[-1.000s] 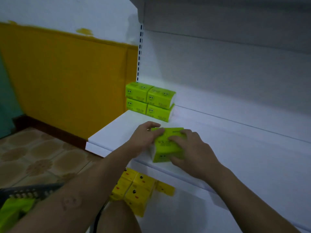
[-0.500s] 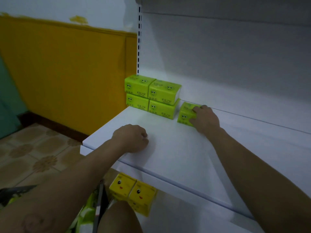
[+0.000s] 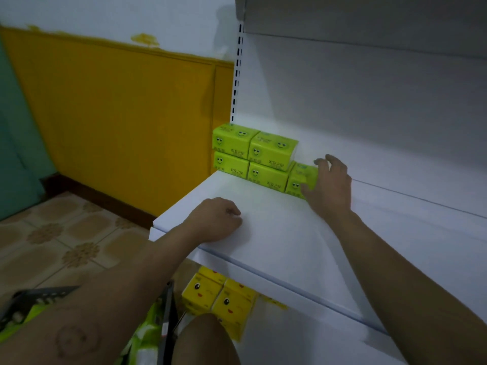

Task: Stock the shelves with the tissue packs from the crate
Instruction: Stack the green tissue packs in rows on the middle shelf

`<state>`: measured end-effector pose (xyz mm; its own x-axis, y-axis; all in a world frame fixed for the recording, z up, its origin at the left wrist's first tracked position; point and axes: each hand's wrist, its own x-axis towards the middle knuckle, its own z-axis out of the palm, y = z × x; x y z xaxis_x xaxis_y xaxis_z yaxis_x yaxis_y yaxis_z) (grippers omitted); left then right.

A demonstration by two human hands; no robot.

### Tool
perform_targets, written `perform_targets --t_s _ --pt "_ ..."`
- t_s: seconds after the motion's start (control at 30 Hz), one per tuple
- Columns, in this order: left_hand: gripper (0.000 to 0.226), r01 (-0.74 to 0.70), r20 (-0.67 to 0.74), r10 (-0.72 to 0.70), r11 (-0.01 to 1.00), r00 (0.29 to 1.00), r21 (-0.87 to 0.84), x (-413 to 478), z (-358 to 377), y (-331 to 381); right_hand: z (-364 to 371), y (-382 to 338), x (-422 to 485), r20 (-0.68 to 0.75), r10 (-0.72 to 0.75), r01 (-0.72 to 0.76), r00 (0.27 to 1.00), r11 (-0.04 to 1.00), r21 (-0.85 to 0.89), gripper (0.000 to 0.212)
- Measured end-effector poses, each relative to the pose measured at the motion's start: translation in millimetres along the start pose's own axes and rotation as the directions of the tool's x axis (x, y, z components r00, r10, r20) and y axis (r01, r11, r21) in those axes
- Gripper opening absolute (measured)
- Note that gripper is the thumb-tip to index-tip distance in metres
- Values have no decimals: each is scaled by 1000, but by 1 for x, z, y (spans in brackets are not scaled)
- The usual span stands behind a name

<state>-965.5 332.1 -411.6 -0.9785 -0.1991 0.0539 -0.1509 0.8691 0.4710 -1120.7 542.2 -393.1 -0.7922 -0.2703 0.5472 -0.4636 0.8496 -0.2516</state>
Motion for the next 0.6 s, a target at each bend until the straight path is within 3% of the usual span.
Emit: perform_targets --t_s 0.07,0.23,0.4,0.5,0.6 --pt "30 7 -110 -20 993 994 -117 -6 -4 -10 -10 -35 -17 -66 -112 116 992 991 63 44" --pt "27 15 -253 -74 974 965 -227 -37 -16 -39 -6 -144 -69 144 -311 248 939 907 341 31" --pt "25 56 -427 -172 961 888 -271 -95 -28 -105 28 -240 -126 192 -488 307 851 761 572 24" --pt "19 192 -460 -359 909 812 -370 -128 -15 -164 65 -276 -161 252 -571 308 782 704 640 28" --pt "23 432 -345 -586 793 733 -429 -160 14 -222 115 -296 -193 503 -594 236 628 761 604 34"
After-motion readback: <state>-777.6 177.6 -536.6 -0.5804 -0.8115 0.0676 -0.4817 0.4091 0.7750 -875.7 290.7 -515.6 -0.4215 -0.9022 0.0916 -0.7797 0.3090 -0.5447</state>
